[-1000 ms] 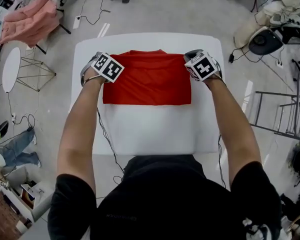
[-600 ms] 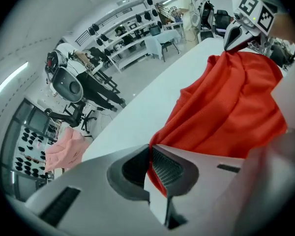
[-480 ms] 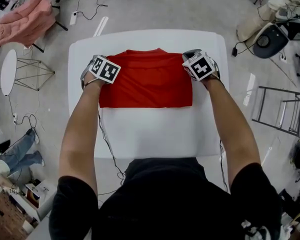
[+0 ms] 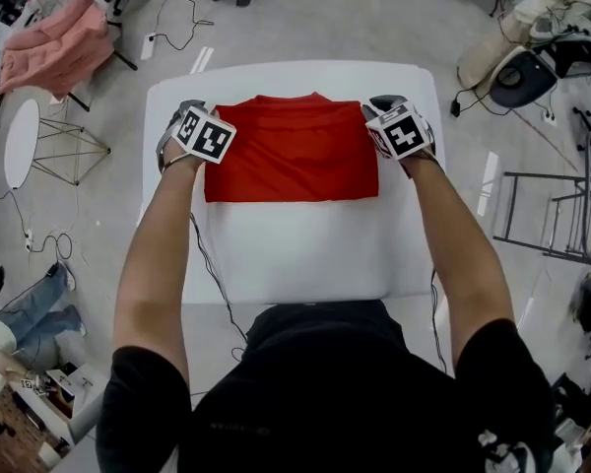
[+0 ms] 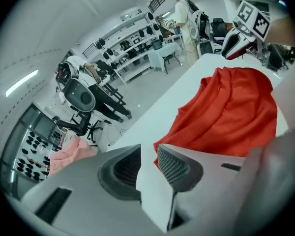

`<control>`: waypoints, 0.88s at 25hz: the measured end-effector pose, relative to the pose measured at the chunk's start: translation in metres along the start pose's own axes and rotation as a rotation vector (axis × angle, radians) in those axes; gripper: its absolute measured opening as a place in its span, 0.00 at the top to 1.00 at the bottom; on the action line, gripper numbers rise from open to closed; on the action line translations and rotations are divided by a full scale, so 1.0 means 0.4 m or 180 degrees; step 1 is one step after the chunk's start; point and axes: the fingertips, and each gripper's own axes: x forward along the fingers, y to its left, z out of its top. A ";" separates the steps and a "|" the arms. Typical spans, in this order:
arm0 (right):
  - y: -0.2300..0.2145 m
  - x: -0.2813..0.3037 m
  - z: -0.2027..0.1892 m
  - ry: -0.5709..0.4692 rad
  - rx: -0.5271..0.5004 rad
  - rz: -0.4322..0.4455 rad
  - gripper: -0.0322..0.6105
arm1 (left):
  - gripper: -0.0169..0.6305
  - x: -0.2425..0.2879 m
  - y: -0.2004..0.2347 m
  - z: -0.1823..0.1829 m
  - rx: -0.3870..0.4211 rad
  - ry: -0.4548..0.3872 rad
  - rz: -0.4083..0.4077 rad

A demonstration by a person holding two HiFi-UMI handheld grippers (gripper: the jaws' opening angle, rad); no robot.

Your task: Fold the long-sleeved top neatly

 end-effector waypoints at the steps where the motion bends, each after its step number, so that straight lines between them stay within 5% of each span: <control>1: 0.007 -0.021 0.004 -0.0026 -0.0002 -0.0033 0.83 | 0.83 -0.023 0.004 0.001 -0.0030 -0.0058 0.0005; 8: 0.135 -0.210 0.026 -0.0403 0.0080 -0.0129 0.88 | 0.83 -0.213 -0.049 -0.024 -0.0323 -0.0568 -0.0075; 16: 0.391 -0.427 -0.005 -0.0840 0.0348 -0.0038 0.94 | 0.90 -0.461 -0.167 -0.164 -0.1245 -0.1177 -0.0581; 22: 0.575 -0.513 -0.123 -0.0950 0.0830 0.0035 0.94 | 0.96 -0.599 -0.281 -0.342 -0.1353 -0.1426 -0.0671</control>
